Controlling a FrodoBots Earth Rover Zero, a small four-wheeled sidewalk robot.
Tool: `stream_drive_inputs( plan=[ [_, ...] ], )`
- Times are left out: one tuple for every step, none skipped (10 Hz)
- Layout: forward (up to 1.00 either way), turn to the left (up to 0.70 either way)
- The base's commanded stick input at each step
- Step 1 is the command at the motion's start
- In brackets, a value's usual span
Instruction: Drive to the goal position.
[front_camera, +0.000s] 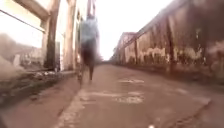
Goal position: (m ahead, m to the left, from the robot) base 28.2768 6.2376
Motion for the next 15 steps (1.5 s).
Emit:
stream_drive_inputs(
  plan=[
    [0.85,0.00],
    [0.85,0.00],
    [0.85,0.00],
    [0.85,0.00],
    [0.85,0.00],
    [0.85,0.00],
    [0.85,0.00],
    [0.85,0.00],
    [0.85,0.00],
    [0.85,0.00],
    [0.88,0.00],
    [0.98,0.00],
    [1.00,0.00],
    [1.00,0.00],
    [1.00,0.00]
  ],
)
